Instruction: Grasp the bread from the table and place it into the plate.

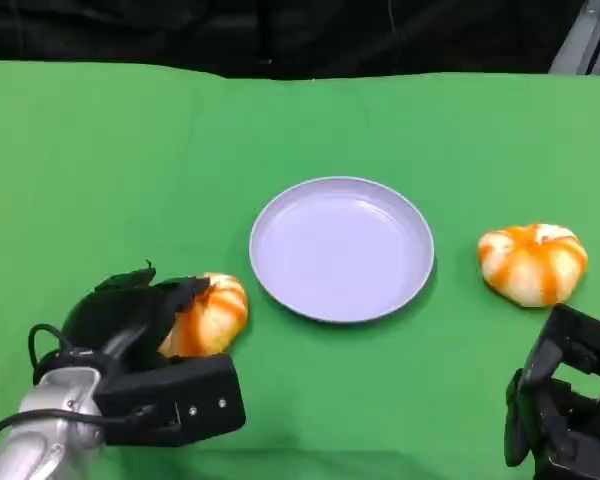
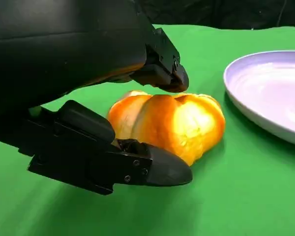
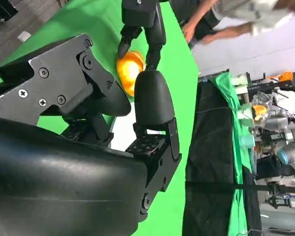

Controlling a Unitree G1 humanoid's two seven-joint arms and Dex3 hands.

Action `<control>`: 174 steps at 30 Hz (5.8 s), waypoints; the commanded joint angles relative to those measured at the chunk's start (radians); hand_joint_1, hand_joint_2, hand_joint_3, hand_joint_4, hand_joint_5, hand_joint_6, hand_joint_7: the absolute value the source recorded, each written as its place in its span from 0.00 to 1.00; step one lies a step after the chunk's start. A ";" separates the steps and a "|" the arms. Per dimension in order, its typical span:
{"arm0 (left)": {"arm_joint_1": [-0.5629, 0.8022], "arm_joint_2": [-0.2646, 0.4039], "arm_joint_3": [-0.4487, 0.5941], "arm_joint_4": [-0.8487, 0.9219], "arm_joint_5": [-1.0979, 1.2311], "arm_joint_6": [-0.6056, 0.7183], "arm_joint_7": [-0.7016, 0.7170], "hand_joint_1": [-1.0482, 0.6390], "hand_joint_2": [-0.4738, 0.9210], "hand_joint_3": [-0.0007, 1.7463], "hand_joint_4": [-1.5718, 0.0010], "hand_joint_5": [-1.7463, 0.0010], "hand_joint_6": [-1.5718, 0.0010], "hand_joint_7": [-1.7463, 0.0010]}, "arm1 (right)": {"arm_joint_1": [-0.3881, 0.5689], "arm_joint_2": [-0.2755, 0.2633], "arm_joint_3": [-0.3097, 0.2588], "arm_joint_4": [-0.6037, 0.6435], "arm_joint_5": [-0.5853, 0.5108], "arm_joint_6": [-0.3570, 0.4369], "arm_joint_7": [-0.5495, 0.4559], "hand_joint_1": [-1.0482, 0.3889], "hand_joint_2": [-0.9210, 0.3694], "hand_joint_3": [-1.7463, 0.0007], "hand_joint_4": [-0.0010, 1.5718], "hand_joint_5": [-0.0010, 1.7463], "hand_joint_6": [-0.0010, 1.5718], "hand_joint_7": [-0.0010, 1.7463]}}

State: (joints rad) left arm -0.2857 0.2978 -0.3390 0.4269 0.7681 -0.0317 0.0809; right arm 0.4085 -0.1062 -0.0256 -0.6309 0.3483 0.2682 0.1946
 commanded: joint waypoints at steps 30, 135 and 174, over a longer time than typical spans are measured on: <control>-0.057 -0.024 -0.030 0.146 -0.060 -0.002 0.080 0.16 1.00 0.23 0.85 0.98 0.71 1.00 | 0.010 -0.002 -0.007 -0.018 0.036 0.002 0.002 0.70 0.25 0.28 0.61 1.00 0.43 1.00; -0.535 -0.286 -0.126 0.496 -0.060 -0.256 0.384 0.58 0.82 0.39 0.51 0.00 0.63 0.00 | 0.059 0.006 0.052 -0.078 0.003 -0.012 -0.025 0.70 0.22 0.33 0.59 1.00 0.42 1.00; -0.352 -0.126 -0.078 0.075 -0.241 -0.110 -0.256 0.00 1.00 0.43 1.00 1.00 1.00 1.00 | 0.056 0.008 0.064 -0.074 -0.007 -0.021 -0.024 0.70 0.25 0.30 0.59 1.00 0.42 1.00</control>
State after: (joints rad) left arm -0.6707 0.1347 -0.4381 0.5663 0.5490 -0.1648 -0.1329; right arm 0.4653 -0.0936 0.0458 -0.7073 0.3426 0.2519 0.1750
